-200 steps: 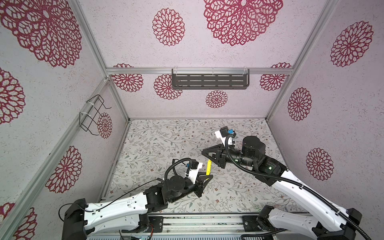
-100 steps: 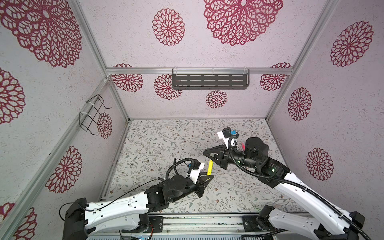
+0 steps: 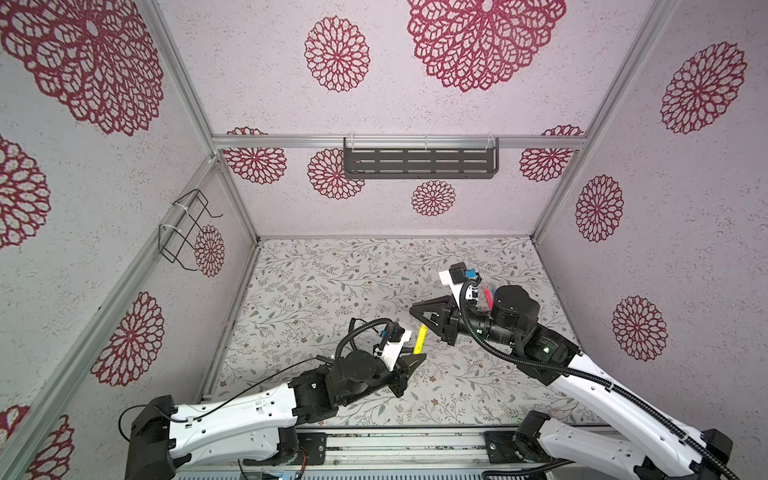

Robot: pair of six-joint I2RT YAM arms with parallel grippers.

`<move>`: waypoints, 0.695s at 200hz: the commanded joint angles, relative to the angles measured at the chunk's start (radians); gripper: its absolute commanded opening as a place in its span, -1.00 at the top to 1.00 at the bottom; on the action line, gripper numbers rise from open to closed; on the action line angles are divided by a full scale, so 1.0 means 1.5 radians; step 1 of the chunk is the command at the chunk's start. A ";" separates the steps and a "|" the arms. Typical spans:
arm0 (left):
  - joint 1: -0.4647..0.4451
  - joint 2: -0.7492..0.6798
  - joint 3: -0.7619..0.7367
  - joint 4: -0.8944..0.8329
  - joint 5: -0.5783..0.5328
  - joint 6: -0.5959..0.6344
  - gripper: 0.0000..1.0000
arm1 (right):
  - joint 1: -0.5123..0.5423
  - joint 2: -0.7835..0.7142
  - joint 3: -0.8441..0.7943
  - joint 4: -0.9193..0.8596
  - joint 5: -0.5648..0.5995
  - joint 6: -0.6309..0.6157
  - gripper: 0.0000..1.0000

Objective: Insert the pens into the pen caps
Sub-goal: 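Move the open right gripper back toward the far highlighters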

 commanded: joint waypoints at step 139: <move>0.025 -0.066 0.055 0.109 0.035 0.011 1.00 | 0.088 -0.013 -0.113 -0.036 0.044 -0.007 1.00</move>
